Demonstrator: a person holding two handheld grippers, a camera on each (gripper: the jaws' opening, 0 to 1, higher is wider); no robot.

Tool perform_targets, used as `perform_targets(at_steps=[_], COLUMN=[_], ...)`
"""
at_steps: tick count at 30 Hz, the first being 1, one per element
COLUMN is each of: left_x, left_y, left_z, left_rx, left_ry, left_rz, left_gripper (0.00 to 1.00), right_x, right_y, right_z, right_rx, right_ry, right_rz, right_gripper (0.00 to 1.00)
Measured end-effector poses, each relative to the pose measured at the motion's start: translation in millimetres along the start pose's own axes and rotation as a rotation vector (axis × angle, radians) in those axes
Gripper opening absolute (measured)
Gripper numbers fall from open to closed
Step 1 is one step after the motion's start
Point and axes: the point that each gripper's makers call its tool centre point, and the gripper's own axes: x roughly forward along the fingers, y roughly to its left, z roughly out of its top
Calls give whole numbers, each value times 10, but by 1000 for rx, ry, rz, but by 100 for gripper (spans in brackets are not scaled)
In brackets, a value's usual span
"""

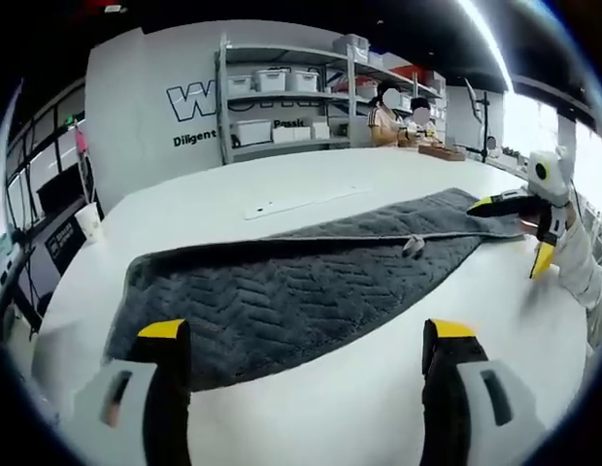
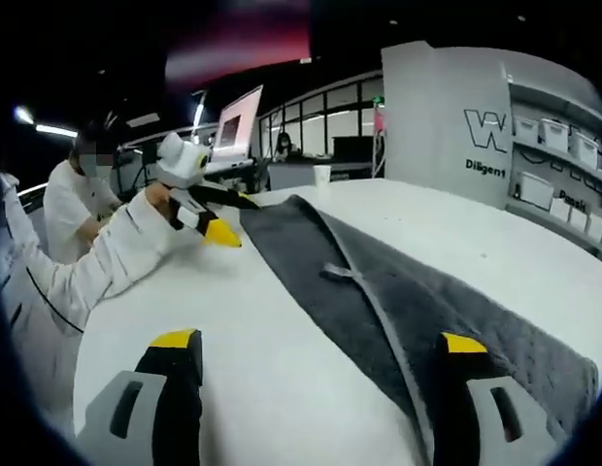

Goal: Open the folded towel by lifting each exposed corner and separating the folded layers until the towel lies flat within the target outline without major curled edges

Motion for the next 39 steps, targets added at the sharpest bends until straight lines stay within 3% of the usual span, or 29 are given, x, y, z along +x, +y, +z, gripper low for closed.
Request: perform_targets(at_steps=[4, 7, 19, 25, 31, 39], left_x=[-24, -29, 28, 2, -27, 4], left_y=[57, 101, 343, 495, 638, 820], left_z=[135, 161, 130, 250, 311, 298], left_rx=[-7, 2, 7, 41, 77, 138], left_ry=[-75, -92, -83, -131, -128, -76], left_rz=[13, 25, 71, 101, 129, 158], left_gripper=[98, 97, 96, 94, 91, 90], right_x=[9, -2, -29, -2, -20, -45], right_y=[48, 64, 95, 147, 193, 243], right_z=[23, 44, 111, 100, 130, 157], right_rx=[-25, -14, -7, -3, -2, 1], right_ry=[0, -11, -38, -34, -46, -60], right_rz=[6, 19, 37, 59, 71, 86], right_gripper=[99, 99, 99, 99, 99, 99])
